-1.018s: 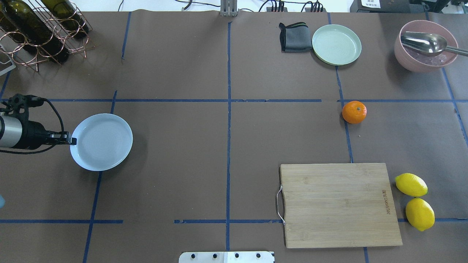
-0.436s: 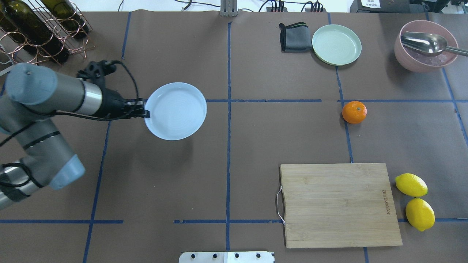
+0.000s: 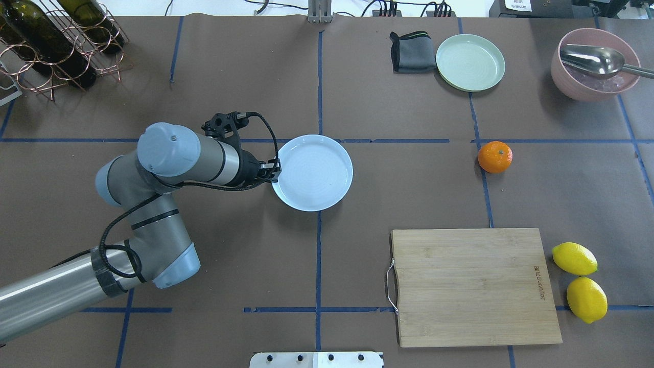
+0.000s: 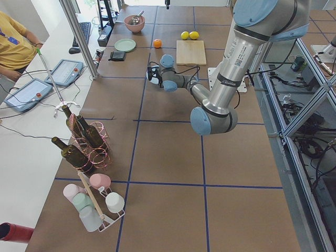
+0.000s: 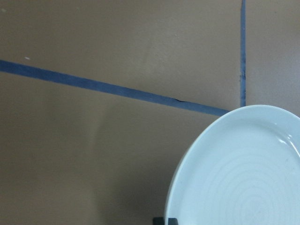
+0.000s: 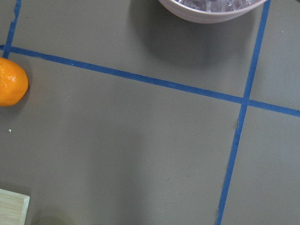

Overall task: Pick orange to plate
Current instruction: 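Slide the white plate with the left gripper toward the table center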

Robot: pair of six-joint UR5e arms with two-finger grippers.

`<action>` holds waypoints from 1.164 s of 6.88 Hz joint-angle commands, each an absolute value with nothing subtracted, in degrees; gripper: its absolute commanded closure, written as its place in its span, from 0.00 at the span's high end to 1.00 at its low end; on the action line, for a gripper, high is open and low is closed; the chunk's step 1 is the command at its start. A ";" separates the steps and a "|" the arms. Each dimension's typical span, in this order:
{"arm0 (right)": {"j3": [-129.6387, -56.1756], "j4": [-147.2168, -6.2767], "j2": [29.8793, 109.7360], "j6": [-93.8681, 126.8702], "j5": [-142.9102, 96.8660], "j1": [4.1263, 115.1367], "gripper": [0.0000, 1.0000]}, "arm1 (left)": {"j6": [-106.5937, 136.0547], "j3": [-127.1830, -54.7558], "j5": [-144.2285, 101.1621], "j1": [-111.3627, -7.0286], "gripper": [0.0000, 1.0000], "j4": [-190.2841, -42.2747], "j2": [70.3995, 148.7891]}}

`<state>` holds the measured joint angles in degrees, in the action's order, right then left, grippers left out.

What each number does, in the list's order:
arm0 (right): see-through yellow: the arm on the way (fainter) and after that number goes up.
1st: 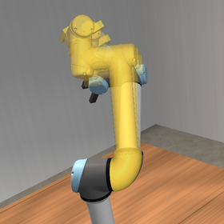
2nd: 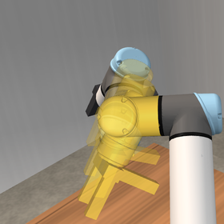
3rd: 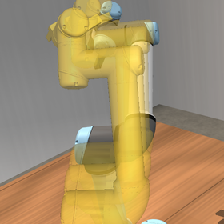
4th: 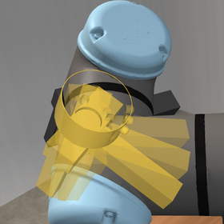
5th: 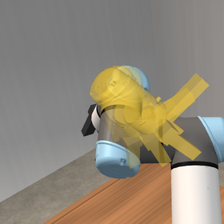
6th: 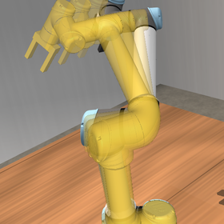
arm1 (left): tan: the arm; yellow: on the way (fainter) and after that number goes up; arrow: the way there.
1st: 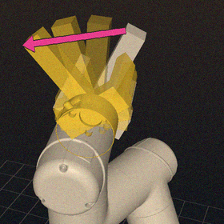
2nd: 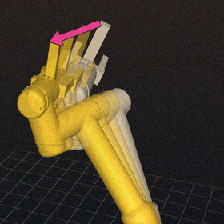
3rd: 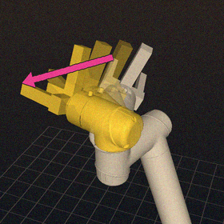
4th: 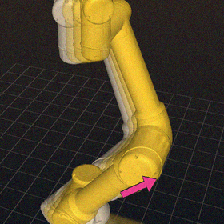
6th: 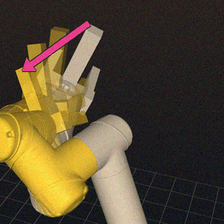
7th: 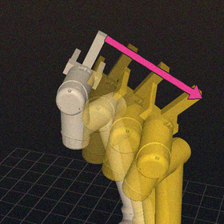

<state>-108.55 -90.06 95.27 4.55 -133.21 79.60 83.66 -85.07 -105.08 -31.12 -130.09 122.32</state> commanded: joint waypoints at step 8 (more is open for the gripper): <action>-108.54 -90.09 95.27 5.27 -133.33 79.54 1.00 | 46.00 -105.15 -116.53 -45.48 1.00 -100.47 115.76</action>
